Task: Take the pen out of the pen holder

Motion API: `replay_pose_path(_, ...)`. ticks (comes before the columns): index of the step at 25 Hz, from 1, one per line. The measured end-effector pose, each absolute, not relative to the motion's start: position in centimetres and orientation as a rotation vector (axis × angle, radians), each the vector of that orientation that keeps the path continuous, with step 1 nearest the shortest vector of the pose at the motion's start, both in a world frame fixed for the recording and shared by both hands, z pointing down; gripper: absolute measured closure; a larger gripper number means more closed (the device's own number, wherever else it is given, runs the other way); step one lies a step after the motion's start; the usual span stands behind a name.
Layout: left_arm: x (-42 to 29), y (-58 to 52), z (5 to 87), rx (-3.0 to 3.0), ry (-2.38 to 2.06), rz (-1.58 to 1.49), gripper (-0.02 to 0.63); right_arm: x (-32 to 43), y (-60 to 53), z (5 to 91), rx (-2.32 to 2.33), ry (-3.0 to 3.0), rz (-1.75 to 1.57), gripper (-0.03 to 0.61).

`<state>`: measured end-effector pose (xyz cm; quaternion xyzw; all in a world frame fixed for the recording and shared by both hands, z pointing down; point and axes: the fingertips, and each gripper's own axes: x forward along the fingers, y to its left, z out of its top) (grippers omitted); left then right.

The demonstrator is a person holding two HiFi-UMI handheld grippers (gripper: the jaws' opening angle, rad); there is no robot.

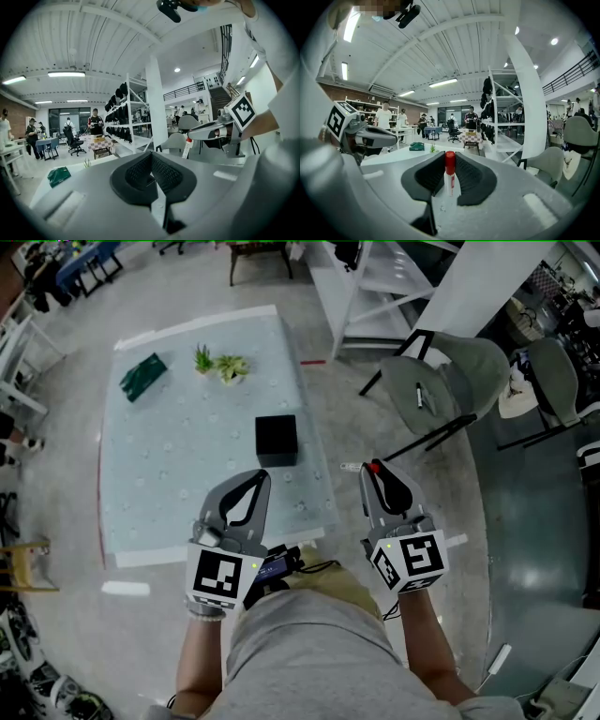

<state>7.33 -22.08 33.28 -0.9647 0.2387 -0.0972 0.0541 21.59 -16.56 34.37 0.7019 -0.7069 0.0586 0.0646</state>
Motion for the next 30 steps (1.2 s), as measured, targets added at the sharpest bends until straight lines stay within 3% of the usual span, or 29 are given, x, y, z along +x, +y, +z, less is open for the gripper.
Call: replay_pose_path(30, 6.69, -22.31, 34.24, -2.941, 0.756, -0.321, 0.607, 20.93, -17.08, 34.62, 2.095, -2.137, 0.174, 0.515)
